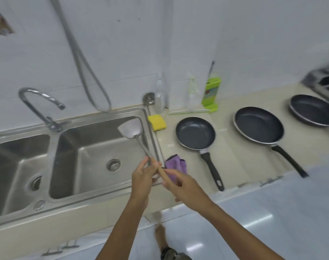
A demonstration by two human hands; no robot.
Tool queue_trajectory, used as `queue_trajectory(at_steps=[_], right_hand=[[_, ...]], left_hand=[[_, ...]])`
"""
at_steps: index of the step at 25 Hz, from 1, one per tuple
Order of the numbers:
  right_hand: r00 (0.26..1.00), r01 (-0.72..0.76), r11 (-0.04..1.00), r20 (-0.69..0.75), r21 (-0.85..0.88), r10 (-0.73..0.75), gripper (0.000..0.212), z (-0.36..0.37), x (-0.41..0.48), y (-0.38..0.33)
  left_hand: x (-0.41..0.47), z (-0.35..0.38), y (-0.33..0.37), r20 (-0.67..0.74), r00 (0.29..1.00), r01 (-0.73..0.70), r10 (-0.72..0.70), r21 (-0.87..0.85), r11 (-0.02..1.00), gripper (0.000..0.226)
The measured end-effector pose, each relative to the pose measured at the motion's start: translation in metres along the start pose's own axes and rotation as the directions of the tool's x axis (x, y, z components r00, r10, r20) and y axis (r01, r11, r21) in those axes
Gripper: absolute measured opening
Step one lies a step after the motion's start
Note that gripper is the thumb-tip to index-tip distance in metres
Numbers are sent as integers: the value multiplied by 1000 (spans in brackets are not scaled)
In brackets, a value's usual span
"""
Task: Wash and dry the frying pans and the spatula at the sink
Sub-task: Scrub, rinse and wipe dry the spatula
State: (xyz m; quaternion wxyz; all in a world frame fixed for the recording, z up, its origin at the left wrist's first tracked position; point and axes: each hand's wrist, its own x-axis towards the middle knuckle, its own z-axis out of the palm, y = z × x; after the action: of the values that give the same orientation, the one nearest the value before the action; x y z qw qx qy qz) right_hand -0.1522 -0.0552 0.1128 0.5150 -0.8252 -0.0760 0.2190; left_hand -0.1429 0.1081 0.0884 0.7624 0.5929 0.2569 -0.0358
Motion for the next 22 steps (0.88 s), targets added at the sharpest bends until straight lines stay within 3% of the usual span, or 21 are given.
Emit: queue_trajectory(at_steps=[10, 19, 22], right_hand=[[948, -32, 989, -309, 148, 77, 29, -194, -80, 74], [851, -128, 974, -484, 188, 205, 23, -449, -136, 207], [813, -206, 966, -523, 153, 256, 28, -535, -148, 243]], left_hand=[[-23, 242, -14, 368, 930, -109, 10, 249, 962, 45], [-36, 555, -84, 527, 839, -47, -138, 322, 945, 15], [-39, 656, -106, 526, 827, 3, -199, 349, 937, 16]])
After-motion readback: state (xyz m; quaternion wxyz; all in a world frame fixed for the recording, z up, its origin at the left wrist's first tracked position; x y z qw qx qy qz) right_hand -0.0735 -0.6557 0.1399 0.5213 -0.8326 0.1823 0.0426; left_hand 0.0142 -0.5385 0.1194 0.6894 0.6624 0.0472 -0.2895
